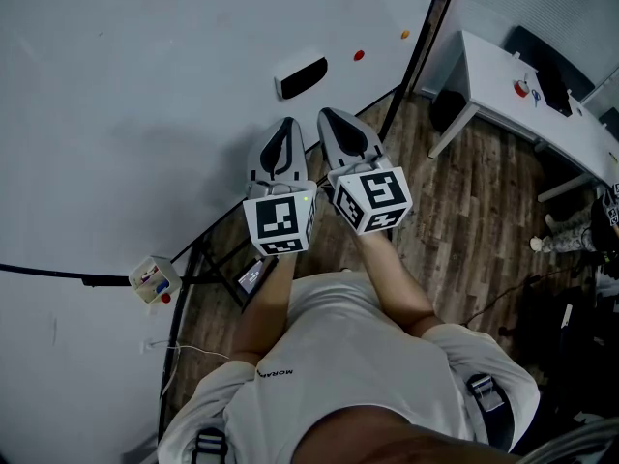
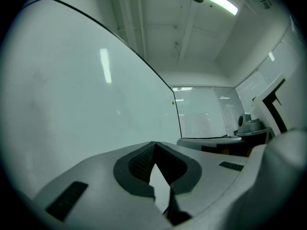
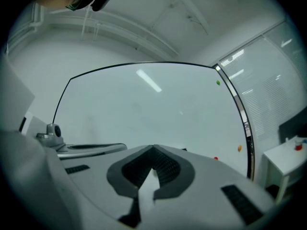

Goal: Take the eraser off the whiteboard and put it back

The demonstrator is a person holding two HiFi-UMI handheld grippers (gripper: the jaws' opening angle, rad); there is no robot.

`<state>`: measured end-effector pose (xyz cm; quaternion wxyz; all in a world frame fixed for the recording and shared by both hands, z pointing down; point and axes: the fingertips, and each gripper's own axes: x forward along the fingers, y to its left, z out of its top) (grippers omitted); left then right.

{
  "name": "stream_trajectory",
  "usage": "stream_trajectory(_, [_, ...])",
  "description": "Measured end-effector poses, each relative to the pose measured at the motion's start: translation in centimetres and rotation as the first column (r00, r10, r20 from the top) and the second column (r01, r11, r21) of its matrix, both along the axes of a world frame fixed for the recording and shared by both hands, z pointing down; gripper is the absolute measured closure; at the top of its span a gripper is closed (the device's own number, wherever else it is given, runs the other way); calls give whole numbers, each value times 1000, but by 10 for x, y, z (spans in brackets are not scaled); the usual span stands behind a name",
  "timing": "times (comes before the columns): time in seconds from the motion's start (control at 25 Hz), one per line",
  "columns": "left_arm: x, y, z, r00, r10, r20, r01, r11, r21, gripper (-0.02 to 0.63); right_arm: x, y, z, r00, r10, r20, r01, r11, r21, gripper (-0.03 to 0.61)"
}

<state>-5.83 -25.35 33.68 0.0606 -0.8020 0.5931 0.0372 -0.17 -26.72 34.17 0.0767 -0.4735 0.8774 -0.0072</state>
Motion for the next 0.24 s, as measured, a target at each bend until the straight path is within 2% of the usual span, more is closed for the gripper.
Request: stream_trajectory(0.24, [-4, -2, 1, 1000, -4, -2, 4, 1000, 1, 611, -2, -1, 0, 1000, 6, -13, -6, 1000, 8, 566])
